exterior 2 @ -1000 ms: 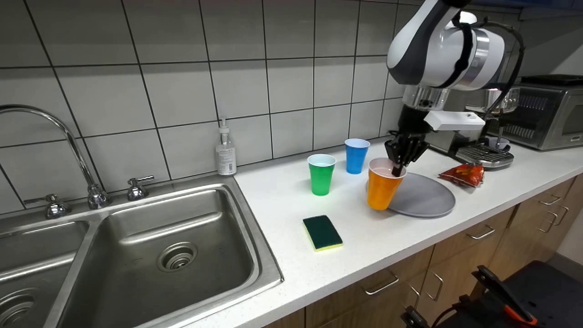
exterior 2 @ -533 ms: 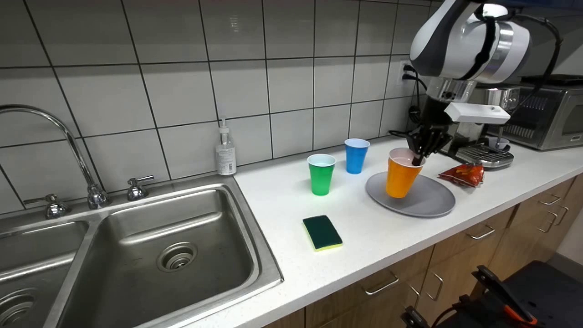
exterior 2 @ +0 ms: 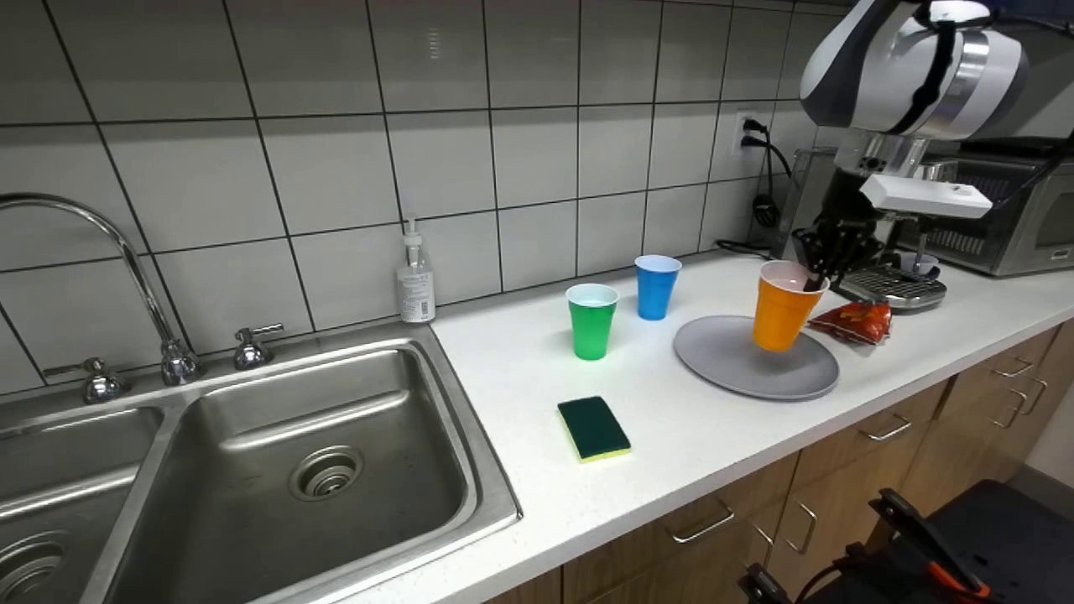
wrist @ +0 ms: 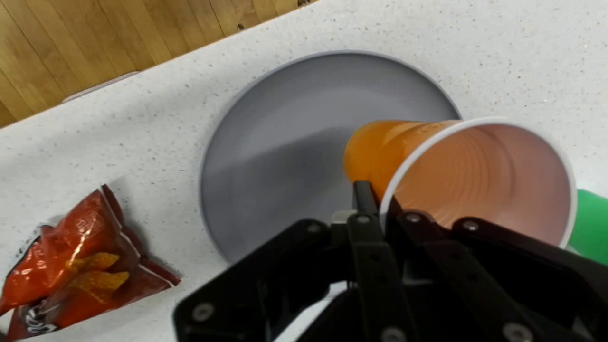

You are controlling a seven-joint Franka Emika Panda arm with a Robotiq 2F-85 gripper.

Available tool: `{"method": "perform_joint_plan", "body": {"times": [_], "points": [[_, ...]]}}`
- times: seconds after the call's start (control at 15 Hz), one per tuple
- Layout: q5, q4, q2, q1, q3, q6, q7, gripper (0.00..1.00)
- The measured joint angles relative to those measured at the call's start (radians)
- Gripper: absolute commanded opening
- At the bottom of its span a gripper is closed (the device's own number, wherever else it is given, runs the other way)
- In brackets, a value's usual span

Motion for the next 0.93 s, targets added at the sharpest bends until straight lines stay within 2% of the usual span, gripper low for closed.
{"method": "perform_joint_plan", "body": {"times": [0.93], "points": [[0.065, 0.225, 0.248, -0.102, -0.015, -0.119, 0.086, 0.01]]}}
